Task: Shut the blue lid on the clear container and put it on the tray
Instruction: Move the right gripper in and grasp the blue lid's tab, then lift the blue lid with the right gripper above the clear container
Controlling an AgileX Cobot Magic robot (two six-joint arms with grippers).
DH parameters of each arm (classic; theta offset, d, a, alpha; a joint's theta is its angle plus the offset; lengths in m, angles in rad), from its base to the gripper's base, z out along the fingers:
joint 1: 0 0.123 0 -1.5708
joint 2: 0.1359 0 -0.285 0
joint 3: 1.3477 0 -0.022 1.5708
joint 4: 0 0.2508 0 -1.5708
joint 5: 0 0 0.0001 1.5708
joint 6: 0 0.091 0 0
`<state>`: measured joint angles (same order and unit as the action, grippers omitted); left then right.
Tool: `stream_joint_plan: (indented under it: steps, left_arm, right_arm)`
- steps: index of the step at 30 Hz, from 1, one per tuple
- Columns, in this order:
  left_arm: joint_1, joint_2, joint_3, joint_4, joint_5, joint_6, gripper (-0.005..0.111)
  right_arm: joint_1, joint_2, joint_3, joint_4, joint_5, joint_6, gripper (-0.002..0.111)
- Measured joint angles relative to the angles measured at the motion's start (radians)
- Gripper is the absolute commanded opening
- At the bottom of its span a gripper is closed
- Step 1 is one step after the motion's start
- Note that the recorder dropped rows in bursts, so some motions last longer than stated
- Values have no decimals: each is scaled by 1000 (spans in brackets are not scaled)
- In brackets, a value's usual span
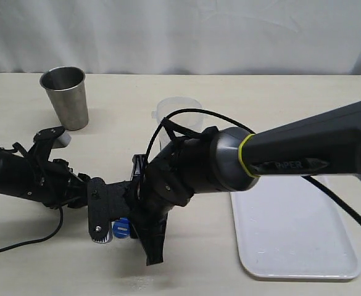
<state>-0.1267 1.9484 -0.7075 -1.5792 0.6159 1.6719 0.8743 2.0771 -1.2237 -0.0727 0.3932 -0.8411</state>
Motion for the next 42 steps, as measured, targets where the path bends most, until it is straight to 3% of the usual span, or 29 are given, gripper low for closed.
stream_joint_plan:
  steps: [3, 11, 18, 29, 42]
  left_arm:
    - [0, 0, 0, 0, 0, 0, 50]
    - [0, 0, 0, 0, 2, 0, 50]
    - [9, -19, 2, 39, 10, 0, 50]
    - [133, -210, 57, 90, -2, -32, 50]
    - [138, -285, 85, 72, -29, -32, 50]
  right_arm:
    - [0, 12, -11, 4, 4, -2, 40]
    - [2, 21, -15, 15, 25, -4, 4]
    - [2, 21, -15, 20, 27, -4, 4]
    - [59, -47, -1, 52, 109, -4, 4]
    - [69, -230, 2, 133, 131, -12, 4]
